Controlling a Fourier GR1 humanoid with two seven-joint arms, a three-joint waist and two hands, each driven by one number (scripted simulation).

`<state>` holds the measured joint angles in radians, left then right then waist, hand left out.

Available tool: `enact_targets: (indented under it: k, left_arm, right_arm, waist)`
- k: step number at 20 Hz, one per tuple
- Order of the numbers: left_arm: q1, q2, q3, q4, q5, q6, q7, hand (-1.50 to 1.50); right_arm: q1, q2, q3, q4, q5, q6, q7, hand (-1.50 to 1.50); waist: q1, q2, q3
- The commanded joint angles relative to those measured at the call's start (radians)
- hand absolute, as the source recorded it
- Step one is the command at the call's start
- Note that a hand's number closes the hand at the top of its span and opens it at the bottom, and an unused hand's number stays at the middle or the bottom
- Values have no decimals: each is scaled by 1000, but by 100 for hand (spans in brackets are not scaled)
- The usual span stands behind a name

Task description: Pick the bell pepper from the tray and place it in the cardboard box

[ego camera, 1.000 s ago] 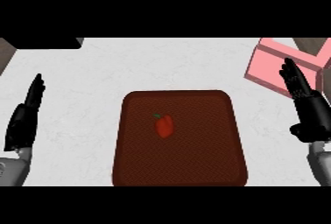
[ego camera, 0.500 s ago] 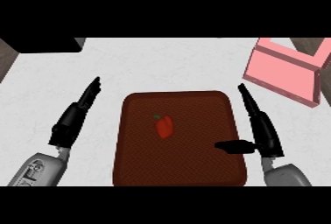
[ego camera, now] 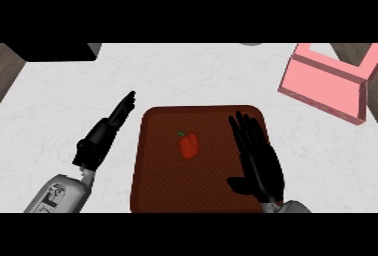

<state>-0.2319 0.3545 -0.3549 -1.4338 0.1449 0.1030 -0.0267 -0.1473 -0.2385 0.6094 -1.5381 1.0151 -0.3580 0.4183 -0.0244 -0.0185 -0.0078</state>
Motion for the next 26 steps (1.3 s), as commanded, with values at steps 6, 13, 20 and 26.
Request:
enact_targets:
  k: [6,13,20,26]
  left_arm:
    - [-16,-12,-13,-47,-12,-7,48,0]
    - [-26,-29,4,-99,-27,-23,107,0]
    - [-29,-44,56,-61,-25,-70,88,0]
    - [3,-31,72,-110,-37,-99,105,0]
  right_arm:
    - [-47,232,217,-264,128,551,539,-150]
    - [-233,237,241,-243,-108,564,803,-150]
    - [-374,238,186,29,-195,396,704,-150]
    - [-355,238,198,106,-208,371,730,-150]
  waist:
    - [19,10,5]
    - [36,19,7]
    - [38,20,8]
    - [37,18,8]
